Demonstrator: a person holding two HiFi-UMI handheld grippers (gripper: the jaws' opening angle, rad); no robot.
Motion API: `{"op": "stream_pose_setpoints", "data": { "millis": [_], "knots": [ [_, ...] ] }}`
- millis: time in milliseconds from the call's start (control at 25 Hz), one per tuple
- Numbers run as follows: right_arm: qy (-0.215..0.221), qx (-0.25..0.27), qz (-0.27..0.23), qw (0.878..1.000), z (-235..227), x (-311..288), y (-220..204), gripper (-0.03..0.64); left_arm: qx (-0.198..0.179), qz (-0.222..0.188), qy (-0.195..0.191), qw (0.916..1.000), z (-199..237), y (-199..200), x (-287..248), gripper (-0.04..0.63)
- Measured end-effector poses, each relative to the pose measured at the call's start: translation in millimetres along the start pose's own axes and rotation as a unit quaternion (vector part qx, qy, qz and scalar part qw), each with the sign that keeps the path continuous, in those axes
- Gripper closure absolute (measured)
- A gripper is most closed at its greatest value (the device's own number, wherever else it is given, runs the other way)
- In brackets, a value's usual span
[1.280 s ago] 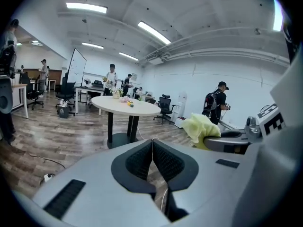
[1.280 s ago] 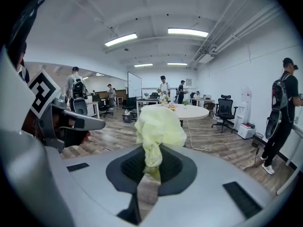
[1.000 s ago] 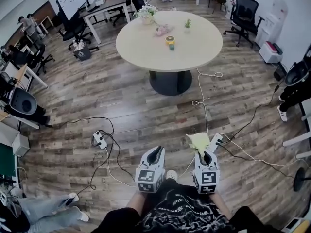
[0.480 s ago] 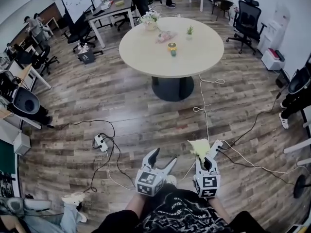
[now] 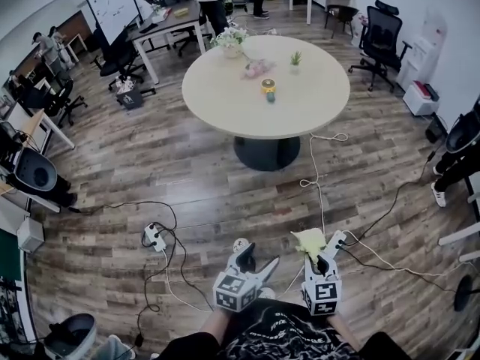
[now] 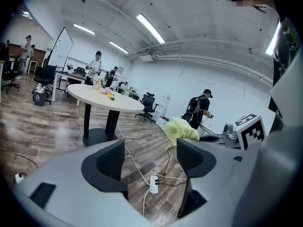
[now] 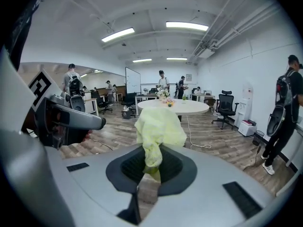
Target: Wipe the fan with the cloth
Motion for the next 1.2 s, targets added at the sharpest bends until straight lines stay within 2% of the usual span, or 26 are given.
{"op": "stream_pose_setpoints", "data": {
  "millis": [160,360,520,720,840,1040,1200],
  "knots": [
    [-0.009,-0.001,-0.001,1.000,-8.8,-40.0,31.2,0.577,-0.027,0.006,0.000,0.9996,35.5,26.0,-27.3,0.244],
    [-0.019,-0.013,0.007,1.000,-16.5,-103.4,64.2,0.576,-0.023,0.014,-0.002,0.9996,90.3,65.6,-59.2,0.244],
    [-0.035,-0.010,0.006,0.999,-19.7,-151.0,104.6,0.577,-0.022,0.022,-0.027,0.9992,138.2,108.6,-92.2,0.244],
    [-0.045,-0.004,-0.003,0.999,-11.9,-204.8,144.9,0.575,-0.050,0.015,-0.044,0.9977,186.0,149.7,-124.5,0.244],
    [-0.053,-0.012,-0.008,0.999,-12.9,-230.3,159.3,0.575,-0.061,0.022,-0.051,0.9966,205.6,160.9,-143.0,0.244],
    [-0.071,-0.025,-0.002,0.997,-18.4,-258.4,168.1,0.575,-0.056,0.034,-0.061,0.9960,228.6,174.9,-163.1,0.244],
    [-0.077,-0.033,0.005,0.996,-26.2,-271.8,171.7,0.575,-0.066,0.041,-0.050,0.9957,243.8,180.7,-175.2,0.244]
  ]
}}
Point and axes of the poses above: the fingertips, and each gripper's own axes: x backward along the fingers, z to its left, y out of its top, the point moved 2 cm from there along x, backward along the fingers, and after that the axes turned 3 degrees about y, right-handed, at the moved point
